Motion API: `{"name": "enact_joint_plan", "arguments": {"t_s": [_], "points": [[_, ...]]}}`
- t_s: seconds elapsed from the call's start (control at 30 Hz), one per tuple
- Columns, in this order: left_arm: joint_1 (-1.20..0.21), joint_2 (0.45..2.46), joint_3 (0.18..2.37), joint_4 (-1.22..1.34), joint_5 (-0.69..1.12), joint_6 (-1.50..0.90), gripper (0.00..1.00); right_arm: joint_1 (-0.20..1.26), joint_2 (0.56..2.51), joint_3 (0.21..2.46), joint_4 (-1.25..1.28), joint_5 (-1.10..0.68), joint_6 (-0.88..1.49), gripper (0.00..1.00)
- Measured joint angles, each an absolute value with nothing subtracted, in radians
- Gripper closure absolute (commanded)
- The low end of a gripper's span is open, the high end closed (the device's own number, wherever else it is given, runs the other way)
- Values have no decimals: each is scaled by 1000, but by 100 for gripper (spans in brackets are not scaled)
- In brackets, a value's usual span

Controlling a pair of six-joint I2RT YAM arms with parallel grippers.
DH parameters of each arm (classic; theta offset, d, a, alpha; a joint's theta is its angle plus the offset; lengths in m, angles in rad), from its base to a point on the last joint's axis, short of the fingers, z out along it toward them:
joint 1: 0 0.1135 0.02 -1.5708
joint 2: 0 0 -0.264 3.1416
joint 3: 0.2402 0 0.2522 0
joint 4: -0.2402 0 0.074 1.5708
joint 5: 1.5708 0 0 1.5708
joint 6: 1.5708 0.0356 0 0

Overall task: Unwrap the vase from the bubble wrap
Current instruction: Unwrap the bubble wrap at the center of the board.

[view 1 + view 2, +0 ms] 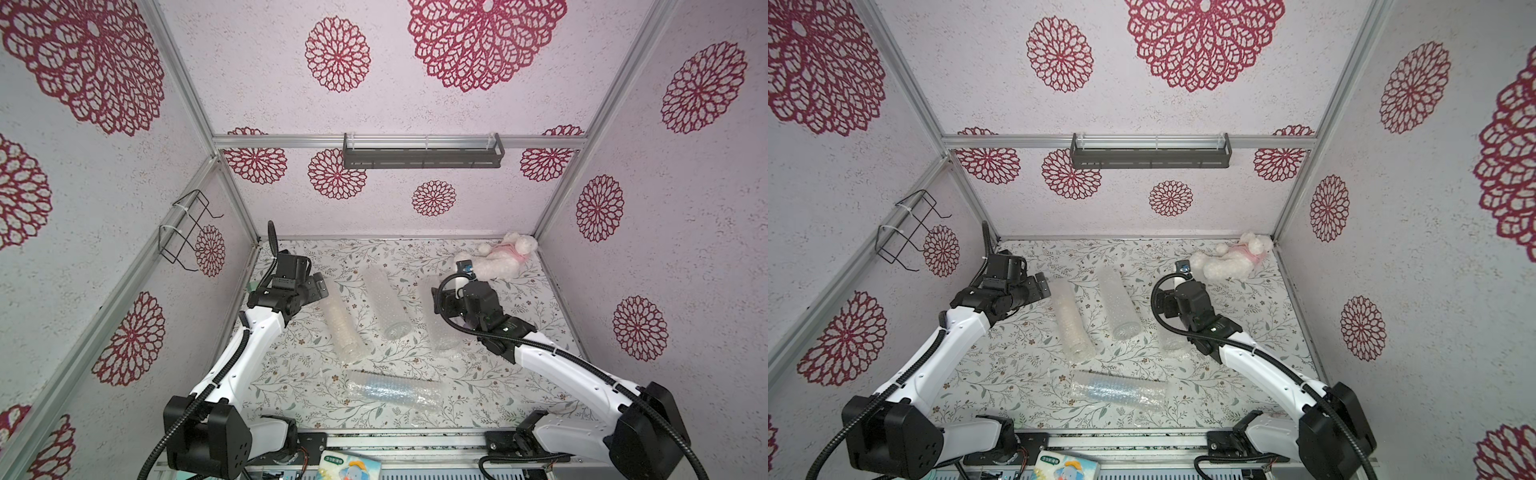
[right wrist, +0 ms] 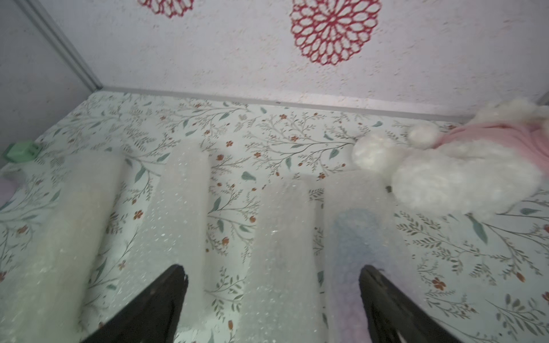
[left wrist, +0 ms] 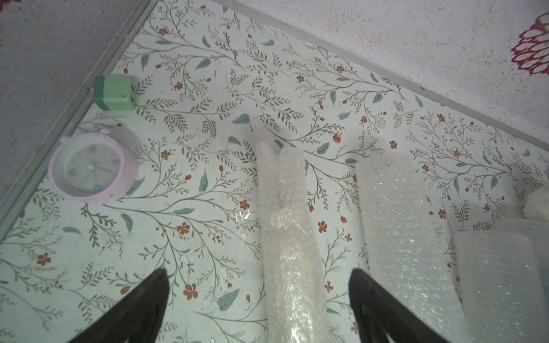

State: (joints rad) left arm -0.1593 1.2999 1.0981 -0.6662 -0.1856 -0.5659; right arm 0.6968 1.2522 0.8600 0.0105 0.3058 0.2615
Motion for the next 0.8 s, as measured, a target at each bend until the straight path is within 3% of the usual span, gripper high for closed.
{"name": "enact_joint_plan", "arguments": {"t_s": [0.17, 0.37, 0.8], "points": [[-113, 1290, 1050, -674, -75, -616, 3, 830, 1369, 924, -9, 279, 250, 8], [81, 1213, 911, -624, 106, -690, 3, 958, 1522, 1023, -7, 245, 229, 10], [221, 1198, 839, -526, 307, -738, 3, 1048, 1811, 1294, -54, 142, 256, 10]]}}
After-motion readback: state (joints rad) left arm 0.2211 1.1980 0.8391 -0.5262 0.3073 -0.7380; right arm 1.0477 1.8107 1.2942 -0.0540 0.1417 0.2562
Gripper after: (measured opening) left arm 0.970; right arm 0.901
